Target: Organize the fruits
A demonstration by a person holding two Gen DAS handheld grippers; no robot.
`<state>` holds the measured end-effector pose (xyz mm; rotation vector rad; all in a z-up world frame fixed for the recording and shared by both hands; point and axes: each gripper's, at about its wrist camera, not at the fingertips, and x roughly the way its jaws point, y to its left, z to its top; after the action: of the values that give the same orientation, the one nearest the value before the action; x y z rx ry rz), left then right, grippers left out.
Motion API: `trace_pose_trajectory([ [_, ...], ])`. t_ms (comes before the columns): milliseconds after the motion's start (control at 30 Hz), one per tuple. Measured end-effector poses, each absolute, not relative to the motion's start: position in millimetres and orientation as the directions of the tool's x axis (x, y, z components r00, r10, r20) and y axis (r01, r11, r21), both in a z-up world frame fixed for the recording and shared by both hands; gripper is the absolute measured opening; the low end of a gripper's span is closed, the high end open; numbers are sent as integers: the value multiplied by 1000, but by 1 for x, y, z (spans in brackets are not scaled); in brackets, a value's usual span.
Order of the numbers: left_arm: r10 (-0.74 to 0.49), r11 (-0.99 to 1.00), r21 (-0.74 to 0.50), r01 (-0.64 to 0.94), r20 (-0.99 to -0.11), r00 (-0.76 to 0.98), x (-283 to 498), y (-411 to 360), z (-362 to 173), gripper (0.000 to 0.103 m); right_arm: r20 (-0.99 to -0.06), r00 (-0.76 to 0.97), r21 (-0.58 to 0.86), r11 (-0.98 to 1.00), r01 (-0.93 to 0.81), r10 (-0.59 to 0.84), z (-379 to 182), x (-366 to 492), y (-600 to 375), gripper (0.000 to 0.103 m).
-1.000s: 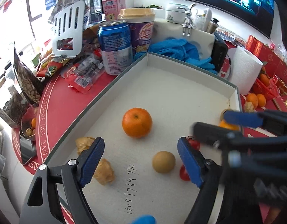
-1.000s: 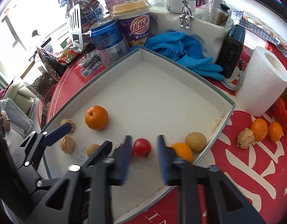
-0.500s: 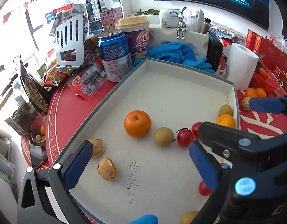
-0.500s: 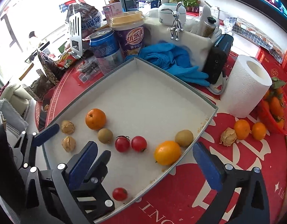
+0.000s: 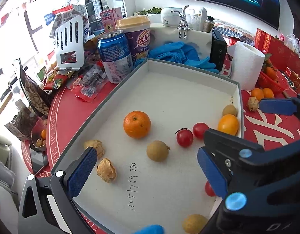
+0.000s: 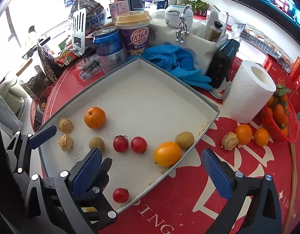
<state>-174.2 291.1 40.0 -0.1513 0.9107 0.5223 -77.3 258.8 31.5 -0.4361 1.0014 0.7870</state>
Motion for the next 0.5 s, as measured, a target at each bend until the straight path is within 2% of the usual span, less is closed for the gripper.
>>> trace_pose_trajectory([
  [500, 361, 872, 98, -479, -790, 496, -174, 286, 40, 103, -878, 318, -10, 649, -760, 358, 29, -80, 257, 103],
])
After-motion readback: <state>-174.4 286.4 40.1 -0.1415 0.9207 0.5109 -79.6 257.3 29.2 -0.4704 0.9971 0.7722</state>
